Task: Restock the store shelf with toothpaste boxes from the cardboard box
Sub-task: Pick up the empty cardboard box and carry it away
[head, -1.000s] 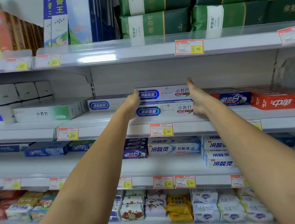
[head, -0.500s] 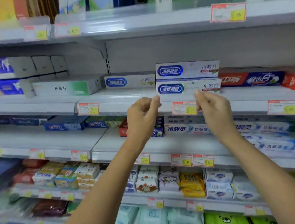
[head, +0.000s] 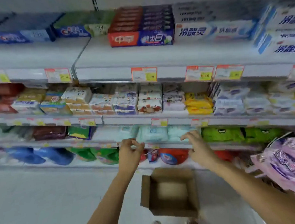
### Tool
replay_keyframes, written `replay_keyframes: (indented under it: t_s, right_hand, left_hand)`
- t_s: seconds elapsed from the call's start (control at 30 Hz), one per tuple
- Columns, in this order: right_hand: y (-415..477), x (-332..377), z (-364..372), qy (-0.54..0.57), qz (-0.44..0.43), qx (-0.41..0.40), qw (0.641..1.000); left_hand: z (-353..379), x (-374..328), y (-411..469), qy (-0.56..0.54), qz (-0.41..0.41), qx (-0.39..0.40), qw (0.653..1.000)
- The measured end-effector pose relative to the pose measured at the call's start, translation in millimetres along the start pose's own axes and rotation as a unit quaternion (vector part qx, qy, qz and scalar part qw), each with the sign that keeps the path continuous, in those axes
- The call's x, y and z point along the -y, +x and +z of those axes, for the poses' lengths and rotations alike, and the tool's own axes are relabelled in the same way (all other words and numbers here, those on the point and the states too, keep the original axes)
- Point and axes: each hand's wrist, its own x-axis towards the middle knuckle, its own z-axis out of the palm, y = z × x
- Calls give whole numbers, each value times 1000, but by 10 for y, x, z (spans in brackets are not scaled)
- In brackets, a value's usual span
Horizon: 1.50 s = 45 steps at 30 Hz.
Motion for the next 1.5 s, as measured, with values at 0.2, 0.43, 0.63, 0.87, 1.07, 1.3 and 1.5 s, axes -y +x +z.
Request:
replay_keyframes:
  t_s: [0.2,0.43,0.63,0.87,1.07,1.3,1.5]
  right_hand:
    - [-101,-1167,886,-15,198,132,971]
    - [-200,-2168,1621,-36,396,256,881]
    - [-355,-2852,2287,-69,442,290,846]
    - [-268,-3432,2900,-69,482,314,815]
    - [-210,-3490,3237,-57,440,349,826]
    - [-34,-2293,3585,53,432,320,841]
    - [195,-611,3769,145,331,321,876]
  left_hand:
    - [379,1131,-153,37,-185,-16,982]
    - [1009,2397,-242,63,-373,48,924]
    - [1474,3375,-299,54,-434,7,899]
    - [1916,4180,-270,61,-476,44,876]
    - [1883,4243,-321,92,-444,80,888]
    - [971,3903,-604,14,-420,37,907]
    - [-273,3586,-1037,-218,-484,-94,842]
